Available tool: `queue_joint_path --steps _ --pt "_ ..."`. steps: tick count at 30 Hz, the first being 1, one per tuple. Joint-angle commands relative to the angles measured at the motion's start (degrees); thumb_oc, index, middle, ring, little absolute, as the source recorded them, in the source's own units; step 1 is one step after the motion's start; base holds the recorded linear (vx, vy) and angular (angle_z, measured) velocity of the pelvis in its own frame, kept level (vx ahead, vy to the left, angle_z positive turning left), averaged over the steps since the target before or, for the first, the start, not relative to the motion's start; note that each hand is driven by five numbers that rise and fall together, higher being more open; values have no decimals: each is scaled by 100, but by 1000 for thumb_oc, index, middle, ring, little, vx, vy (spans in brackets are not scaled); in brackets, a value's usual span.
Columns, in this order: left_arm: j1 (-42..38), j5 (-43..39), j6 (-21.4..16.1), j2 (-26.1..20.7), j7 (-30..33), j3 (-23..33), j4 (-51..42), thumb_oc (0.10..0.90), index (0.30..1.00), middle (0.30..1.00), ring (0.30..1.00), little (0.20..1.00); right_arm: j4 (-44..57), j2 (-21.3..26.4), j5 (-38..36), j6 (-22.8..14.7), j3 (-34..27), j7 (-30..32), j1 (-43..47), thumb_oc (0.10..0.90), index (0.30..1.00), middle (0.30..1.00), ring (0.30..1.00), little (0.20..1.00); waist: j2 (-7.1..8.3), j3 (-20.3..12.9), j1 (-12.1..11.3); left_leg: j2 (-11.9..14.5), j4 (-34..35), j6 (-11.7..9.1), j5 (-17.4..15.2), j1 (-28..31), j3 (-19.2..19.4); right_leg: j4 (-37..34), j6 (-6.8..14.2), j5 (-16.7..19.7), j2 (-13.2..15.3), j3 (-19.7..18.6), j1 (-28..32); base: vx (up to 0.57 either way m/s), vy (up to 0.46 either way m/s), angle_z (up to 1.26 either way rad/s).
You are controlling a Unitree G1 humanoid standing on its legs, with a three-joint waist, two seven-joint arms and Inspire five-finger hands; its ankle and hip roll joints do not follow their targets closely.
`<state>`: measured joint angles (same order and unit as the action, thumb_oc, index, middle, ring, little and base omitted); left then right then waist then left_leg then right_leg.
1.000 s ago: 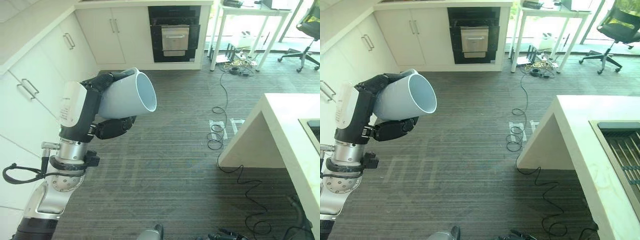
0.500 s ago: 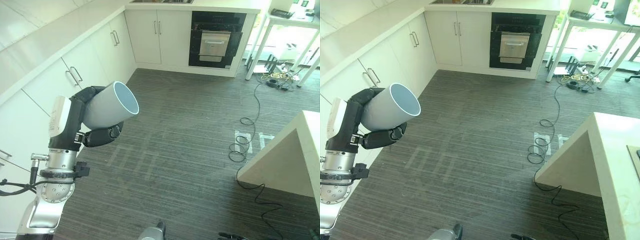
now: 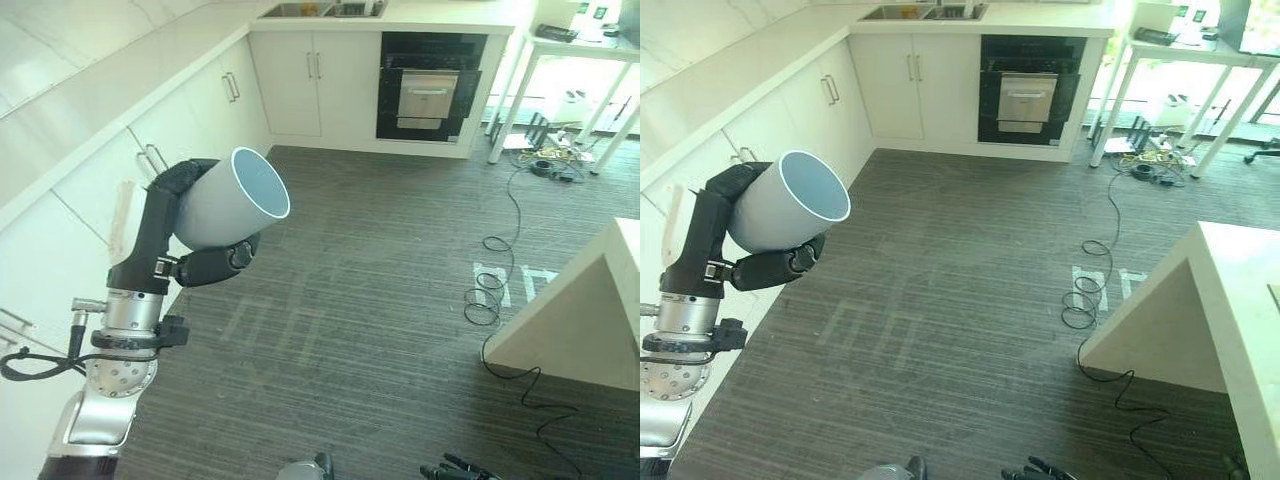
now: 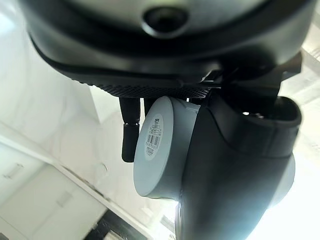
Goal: Place the dishes in the dishwasher.
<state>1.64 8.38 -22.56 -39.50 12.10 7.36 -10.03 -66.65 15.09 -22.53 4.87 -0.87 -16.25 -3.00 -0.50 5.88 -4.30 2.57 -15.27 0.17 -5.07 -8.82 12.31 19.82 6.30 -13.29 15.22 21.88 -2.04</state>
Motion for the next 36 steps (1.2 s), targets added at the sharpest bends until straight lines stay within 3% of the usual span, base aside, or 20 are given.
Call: queue_joint_path --steps 1,5,7,12,14,16,17,18,20,22,23,24,25,28,29,30,31,32,34,36 --pt "-1323 -64 281 98 753 -1222 729 400 300 300 300 300 1009 -245 -988 -106 65 891 -99 800 900 900 900 900 -119 -46 684 94 -192 -140 -883 357 -384 -263 227 291 -851 -1411 -430 -16 -66 -30" --pt "-1204 -95 327 238 662 -1247 590 400 300 300 300 300 1232 -281 -1193 -246 327 1103 -8 800 900 900 900 900 -107 -131 537 104 -192 -194 -848 260 -534 -263 167 199 -912 -1305 -396 4 -152 12" --pt "-1174 -95 350 280 675 -1309 634 400 300 300 300 300 1300 -294 -1587 -117 407 1357 41 800 900 900 900 900 -114 -140 525 115 -192 -221 -813 234 -615 -263 108 132 -1003 -1340 -355 16 -171 -7" --pt "-1158 -199 288 327 711 -1369 728 400 300 300 300 300 1323 -188 -1173 6 449 1436 159 800 900 900 900 900 -63 -78 515 100 -192 -268 -687 396 -637 -263 -43 48 -1154 -1419 -248 24 -163 11" --pt "-1130 -160 205 321 684 -1355 769 400 300 300 300 300 1257 -98 -607 217 570 1348 208 800 900 900 900 900 62 -8 492 -61 -192 -194 -592 546 -513 -263 -90 70 -1126 -1534 -185 102 -163 3" --pt "-1156 -192 184 300 563 -1379 769 400 300 300 300 300 1139 -34 -513 165 672 1353 230 800 900 900 900 900 244 103 417 -251 -266 -155 -109 562 -473 -263 -161 99 -1055 -1696 -91 111 -148 0" --pt "-1185 -212 173 291 458 -1388 763 400 300 300 300 300 1043 9 -490 146 705 1302 240 800 900 900 900 900 280 190 378 -291 -630 -137 5 316 -502 -263 -209 110 -1092 -1767 -28 125 -105 2" --pt "-1246 -257 177 269 353 -1392 756 400 300 300 300 300 838 77 -526 7 699 1143 264 800 900 900 900 900 241 294 347 -259 -822 -156 156 -42 -485 -263 -260 64 -1211 -1818 51 172 -24 4" --pt "-1258 -285 209 264 328 -1383 751 400 300 300 300 300 739 105 -520 -38 695 1084 290 800 900 900 900 900 203 324 329 -224 -596 -171 228 -70 -467 -263 -261 8 -1260 -1814 97 202 92 -1" --pt "-1124 -241 324 265 302 -1285 725 400 300 300 300 300 621 129 -377 48 672 1106 327 800 900 900 900 900 -76 335 304 202 -192 -317 86 -505 -628 -263 -214 -185 -1511 -1758 271 380 273 -12" --pt "-1094 -206 335 281 297 -1268 730 400 300 300 300 300 591 136 -238 66 663 1136 314 800 900 900 900 900 -116 324 303 323 -192 -365 90 -647 -654 -263 -206 -225 -1529 -1733 320 474 333 -30" --pt "-1128 -181 373 325 238 -1270 807 400 300 300 300 300 400 169 -34 42 645 1195 261 800 900 900 900 900 -175 273 328 640 -192 -461 229 -890 -460 -263 -170 -329 -1473 -1574 462 405 296 -22" --pt "-1165 -188 387 340 236 -1291 834 400 300 300 300 300 308 179 -26 41 628 1236 237 800 900 900 900 900 -190 248 341 727 -192 -479 282 -941 -339 -263 -149 -365 -1423 -1490 522 392 303 -34" --pt "-1211 -150 408 360 254 -1317 892 400 300 300 300 300 111 175 -49 36 550 1341 217 800 900 900 900 900 -205 175 341 772 -192 -454 210 -921 -206 -263 -76 -464 -1290 -1382 695 275 252 1" --pt "-1219 -134 450 351 263 -1346 885 400 300 300 300 300 25 178 -30 46 484 1352 226 800 900 900 900 900 -177 165 354 670 -192 -400 111 -850 -181 -263 -34 -529 -1229 -1397 806 442 369 -5" --pt "-1347 -98 583 352 174 -1459 826 400 300 300 300 300 -118 133 -46 25 246 1307 126 800 900 900 900 900 -170 73 297 334 -192 -227 1 -789 -303 -263 37 -451 -1181 -1471 1173 472 392 -13" --pt "-1368 -90 598 346 152 -1477 825 400 300 300 300 300 -118 118 -2 25 223 1293 110 800 900 900 900 900 -160 67 305 282 -192 -194 -26 -763 -314 -263 64 -352 -1159 -1454 1225 603 528 8" --pt "-1523 -146 537 279 113 -1642 949 400 300 300 300 300 -28 -43 68 -86 138 1359 10 800 900 900 900 900 -183 78 433 -62 -192 107 -262 -482 -523 275 371 821 -1035 -1354 1243 332 329 34" --pt "-1567 -135 453 237 81 -1758 1053 400 300 300 300 300 100 -150 -118 -190 97 1437 -43 800 900 900 900 900 -230 92 471 -298 -192 318 -437 -282 -671 1457 524 1433 -978 -1311 725 296 298 90" --pt "-1540 -97 420 231 136 -1803 1126 400 300 300 300 300 207 -207 -38 -162 125 1446 10 800 900 900 900 900 -309 132 509 -376 -192 411 -584 -65 -726 2309 503 1690 -932 -1296 122 177 162 57"
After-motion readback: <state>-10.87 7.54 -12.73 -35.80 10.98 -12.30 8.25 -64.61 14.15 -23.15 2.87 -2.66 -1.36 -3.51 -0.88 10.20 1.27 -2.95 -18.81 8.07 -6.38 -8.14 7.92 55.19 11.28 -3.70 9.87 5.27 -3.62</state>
